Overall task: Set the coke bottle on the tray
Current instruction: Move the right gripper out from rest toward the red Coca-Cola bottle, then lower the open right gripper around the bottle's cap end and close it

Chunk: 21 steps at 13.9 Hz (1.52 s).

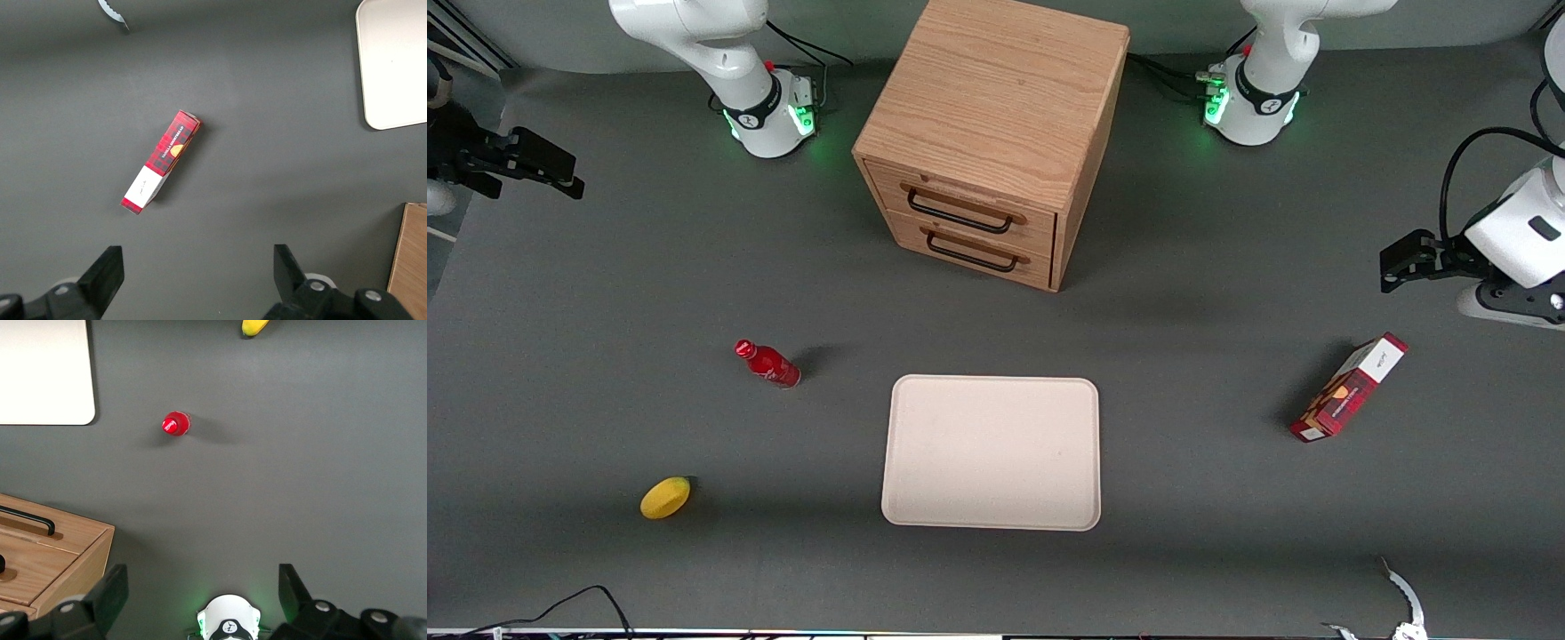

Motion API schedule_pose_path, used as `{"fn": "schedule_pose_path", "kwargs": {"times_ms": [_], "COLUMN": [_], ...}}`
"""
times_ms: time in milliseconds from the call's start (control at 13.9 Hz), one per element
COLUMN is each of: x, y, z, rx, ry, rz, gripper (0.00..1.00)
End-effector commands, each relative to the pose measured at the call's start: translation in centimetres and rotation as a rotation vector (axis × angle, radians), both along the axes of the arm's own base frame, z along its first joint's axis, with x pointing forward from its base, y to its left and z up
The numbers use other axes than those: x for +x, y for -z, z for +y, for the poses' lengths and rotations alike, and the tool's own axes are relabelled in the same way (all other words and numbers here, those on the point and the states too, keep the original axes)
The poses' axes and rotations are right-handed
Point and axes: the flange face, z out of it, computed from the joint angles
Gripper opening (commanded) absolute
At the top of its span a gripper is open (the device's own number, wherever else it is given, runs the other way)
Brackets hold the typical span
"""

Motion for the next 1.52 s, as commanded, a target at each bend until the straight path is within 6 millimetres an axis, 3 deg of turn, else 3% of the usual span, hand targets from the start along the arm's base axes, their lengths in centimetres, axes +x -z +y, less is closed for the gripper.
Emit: {"fn": "schedule_pose_path", "kwargs": {"times_ms": [0,289,433,577,722,794,1010,1299,1443], "x": [-0.3,-0.1,0.1,1.9,4.6,6.0,8.9,9.3,9.1], "y": [-1.2,-1.2,-1.0,0.3,3.5,5.1,12.4,22.8,26.8], "z": [-0.2,0.6,2.8,5.8,8.2,8.6,9.0,8.6,8.1], "rx": [0.017,0.016,0.016,0.018,0.021,0.029,0.032,0.023,0.018], "ry": [-0.010,-0.031,-0.063,-0.053,-0.022,0.010,0.071,0.075,0.076], "rz": [-0.017,-0.020,-0.023,-0.027,-0.010,-0.030,-0.044,-0.043,-0.062], "gripper": [1.00,1.00,1.00,1.00,1.00,1.00,1.00,1.00,1.00]}}
